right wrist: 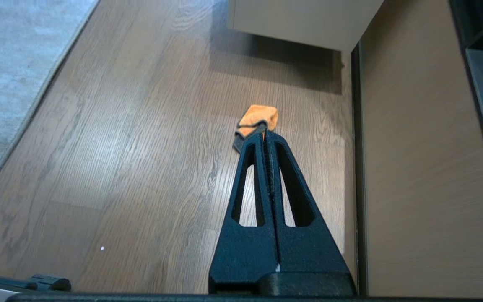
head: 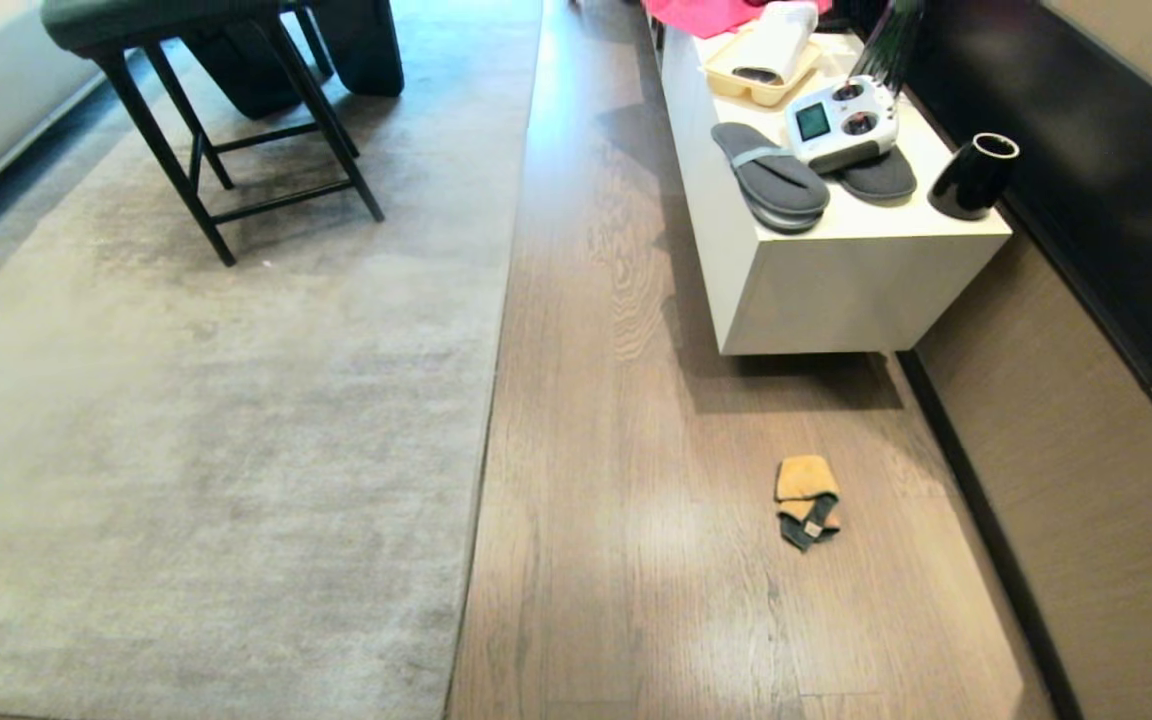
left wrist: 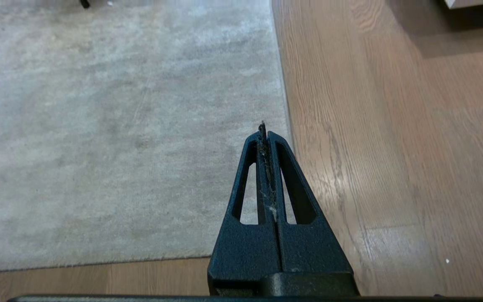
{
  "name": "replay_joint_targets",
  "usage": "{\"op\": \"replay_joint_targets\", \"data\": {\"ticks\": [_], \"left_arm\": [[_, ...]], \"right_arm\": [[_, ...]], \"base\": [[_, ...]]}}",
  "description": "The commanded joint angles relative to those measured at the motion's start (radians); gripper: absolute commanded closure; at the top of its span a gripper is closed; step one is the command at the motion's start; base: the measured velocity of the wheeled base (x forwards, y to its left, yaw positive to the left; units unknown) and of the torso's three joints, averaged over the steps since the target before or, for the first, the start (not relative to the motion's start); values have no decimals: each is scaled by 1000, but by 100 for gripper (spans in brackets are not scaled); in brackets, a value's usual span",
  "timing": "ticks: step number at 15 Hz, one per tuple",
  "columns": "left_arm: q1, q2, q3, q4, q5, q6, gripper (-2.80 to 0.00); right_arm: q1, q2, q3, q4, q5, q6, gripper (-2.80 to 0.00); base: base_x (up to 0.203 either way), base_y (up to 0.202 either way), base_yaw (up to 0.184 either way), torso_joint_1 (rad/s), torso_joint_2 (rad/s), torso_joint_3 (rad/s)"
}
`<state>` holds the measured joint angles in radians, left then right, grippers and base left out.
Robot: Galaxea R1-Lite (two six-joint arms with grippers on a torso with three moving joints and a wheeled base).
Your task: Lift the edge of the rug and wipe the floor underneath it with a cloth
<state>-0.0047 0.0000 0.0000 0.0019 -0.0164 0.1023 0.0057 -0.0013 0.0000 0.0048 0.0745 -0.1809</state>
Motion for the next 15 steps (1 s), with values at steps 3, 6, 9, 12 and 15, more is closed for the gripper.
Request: {"op": "replay_joint_targets", "data": {"ticks": [3,6,9,12,15], "left_arm": [[0,0,0,0,0,0,0],[0,0,0,0,0,0,0],[0,0,0,0,0,0,0],[0,0,0,0,0,0,0],[0,0,0,0,0,0,0]], "right_arm": [[0,1,0,0,1,-2,0],[0,1,0,1,1,-2,0],[0,1,0,0,1,-2,0],[0,1,0,1,1,-2,0],[0,1,0,1,1,-2,0]], "base": [[0,0,0,0,0,204],[0,0,0,4,3,204],[0,0,0,1,2,201],[0,0,0,-1,1,92],[0,0,0,0,0,0]]}}
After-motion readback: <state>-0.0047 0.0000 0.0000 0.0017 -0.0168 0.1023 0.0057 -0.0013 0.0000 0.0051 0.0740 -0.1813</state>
